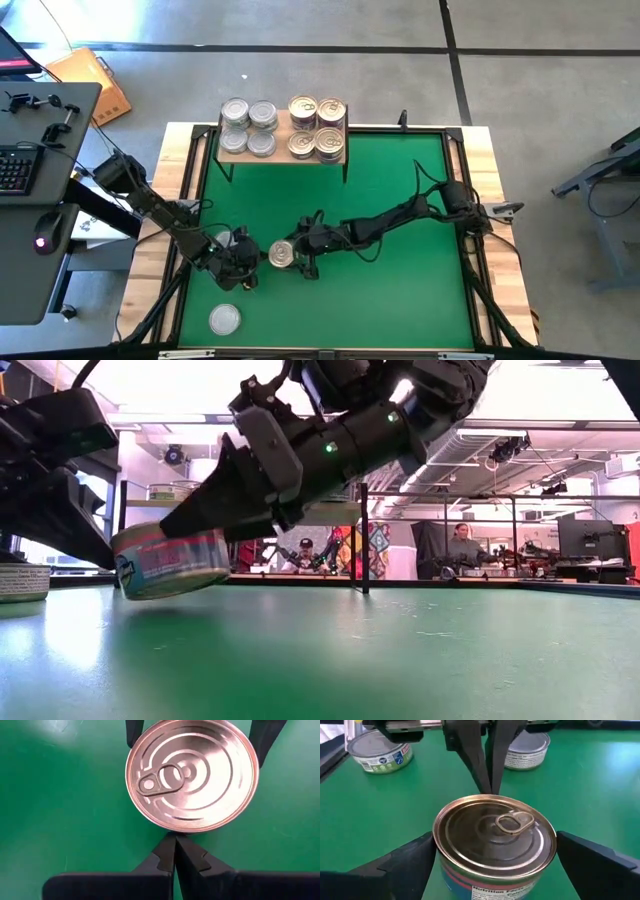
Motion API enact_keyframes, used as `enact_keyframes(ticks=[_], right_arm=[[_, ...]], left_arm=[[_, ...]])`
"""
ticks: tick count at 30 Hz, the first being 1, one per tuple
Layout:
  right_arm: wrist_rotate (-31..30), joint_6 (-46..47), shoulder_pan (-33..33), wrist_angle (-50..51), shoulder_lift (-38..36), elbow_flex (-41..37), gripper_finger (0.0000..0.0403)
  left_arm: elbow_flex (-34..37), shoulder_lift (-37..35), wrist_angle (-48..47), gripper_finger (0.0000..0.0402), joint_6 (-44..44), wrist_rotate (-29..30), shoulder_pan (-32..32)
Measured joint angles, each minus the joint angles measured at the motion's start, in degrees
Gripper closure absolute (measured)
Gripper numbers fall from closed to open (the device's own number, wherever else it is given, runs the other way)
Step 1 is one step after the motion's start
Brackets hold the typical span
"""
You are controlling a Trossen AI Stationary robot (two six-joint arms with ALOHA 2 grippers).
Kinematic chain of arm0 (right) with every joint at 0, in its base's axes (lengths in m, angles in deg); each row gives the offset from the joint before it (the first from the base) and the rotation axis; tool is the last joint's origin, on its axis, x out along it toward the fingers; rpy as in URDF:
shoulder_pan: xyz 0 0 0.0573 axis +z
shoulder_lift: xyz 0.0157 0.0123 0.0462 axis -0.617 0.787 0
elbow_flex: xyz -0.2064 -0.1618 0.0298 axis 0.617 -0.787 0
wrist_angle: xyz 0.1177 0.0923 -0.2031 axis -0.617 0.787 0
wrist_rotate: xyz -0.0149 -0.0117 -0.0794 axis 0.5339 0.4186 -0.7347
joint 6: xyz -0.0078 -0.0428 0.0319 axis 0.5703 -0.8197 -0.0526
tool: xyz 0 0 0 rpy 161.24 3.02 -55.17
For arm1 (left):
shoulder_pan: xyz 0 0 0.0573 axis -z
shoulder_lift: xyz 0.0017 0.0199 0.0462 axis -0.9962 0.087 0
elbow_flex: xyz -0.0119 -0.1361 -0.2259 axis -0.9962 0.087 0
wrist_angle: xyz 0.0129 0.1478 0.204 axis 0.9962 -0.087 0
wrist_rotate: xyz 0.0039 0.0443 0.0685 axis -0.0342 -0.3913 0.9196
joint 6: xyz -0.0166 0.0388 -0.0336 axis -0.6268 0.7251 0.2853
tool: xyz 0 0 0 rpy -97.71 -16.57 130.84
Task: Stack canned seafood by type on shelf
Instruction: Stack the blue-pink tuna can on the other green tuna can on the shelf
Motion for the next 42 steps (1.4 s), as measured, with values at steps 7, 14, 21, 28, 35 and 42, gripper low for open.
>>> enact_keyframes(ticks=[7,14,21,28,35,42], right_arm=[[-1.69,2.84,0.71,3.36,-0.16,0.03,0.0020],[-6.16,3.17,1.97,5.83,0.06,0.03,0.0020],[-5.24,3.20,1.64,5.06,1.09,0.07,0.0019],[-4.87,2.47,1.04,-0.18,4.25,-0.05,0.0019],[-4.06,-0.21,1.11,-2.76,4.58,-0.25,0.0021],[-5.39,-0.39,1.35,-2.95,4.58,-0.25,0.0047]], left_arm=[[0.00,-0.06,0.04,0.0401,0.02,-0.88,0.07],[0.02,-0.06,1.42,0.0401,1.62,-1.52,0.15],[0.13,-0.04,5.62,0.0401,5.67,-2.16,-0.17],[0.26,0.93,5.87,0.0401,6.88,-2.33,-0.96],[0.23,3.05,7.03,0.0401,6.69,-1.88,-0.96],[0.03,2.76,6.85,0.0401,7.74,-1.95,-0.85]])
